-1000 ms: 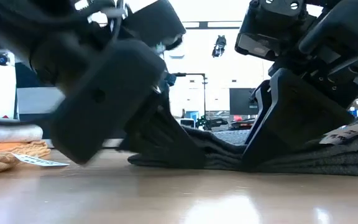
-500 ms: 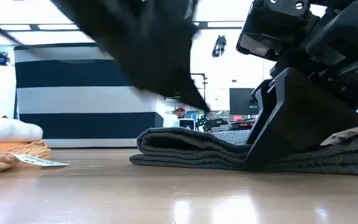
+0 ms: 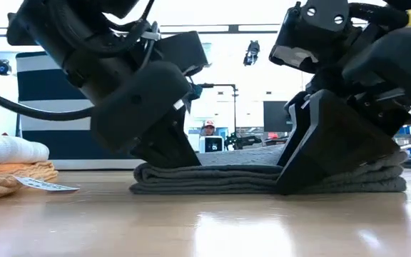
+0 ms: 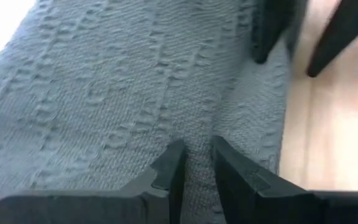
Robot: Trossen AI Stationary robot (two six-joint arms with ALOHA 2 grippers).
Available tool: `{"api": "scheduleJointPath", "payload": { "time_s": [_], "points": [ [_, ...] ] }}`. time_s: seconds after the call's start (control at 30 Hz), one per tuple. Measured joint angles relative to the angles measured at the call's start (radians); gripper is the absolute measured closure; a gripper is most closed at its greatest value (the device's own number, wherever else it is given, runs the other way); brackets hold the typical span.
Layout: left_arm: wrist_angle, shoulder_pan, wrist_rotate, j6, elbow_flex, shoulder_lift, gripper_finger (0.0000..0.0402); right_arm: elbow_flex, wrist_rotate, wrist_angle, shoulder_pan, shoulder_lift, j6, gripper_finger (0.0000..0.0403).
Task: Fold towel
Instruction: Fold the gray kitchen towel
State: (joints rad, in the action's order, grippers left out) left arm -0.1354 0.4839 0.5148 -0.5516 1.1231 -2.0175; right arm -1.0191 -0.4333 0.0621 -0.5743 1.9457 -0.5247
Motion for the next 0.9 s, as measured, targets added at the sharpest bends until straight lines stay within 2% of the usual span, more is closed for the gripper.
{"api": "scheduleJointPath", "payload": {
  "time_s": [0.17,0.33,0.43,0.67,0.77,0.9],
  "points": [
    [0.064,0.017,-0.008,-0.04,-0.004,-0.004,0.0326,0.001,-0.007,0.017,-0.024,-0.05,0.056,0.027],
    [0.064,0.019,-0.002,-0.102,-0.005,-0.005,0.0326,0.025,-0.121,0.027,-0.045,-0.179,0.064,0.027],
    [0.065,0.02,0.0,-0.104,-0.005,-0.006,0.0326,0.073,-0.165,0.085,-0.039,-0.218,-0.013,0.027],
    [0.065,0.02,0.0,-0.085,-0.005,-0.006,0.0326,0.228,-0.162,0.049,-0.03,-0.178,-0.215,0.027],
    [0.064,0.02,0.0,-0.083,-0.006,-0.006,0.0326,0.248,-0.148,0.001,-0.03,-0.156,-0.235,0.027],
    [0.063,0.02,0.0,-0.088,-0.006,-0.006,0.0326,0.24,-0.133,0.004,-0.031,-0.177,-0.185,0.027]
  ]
}}
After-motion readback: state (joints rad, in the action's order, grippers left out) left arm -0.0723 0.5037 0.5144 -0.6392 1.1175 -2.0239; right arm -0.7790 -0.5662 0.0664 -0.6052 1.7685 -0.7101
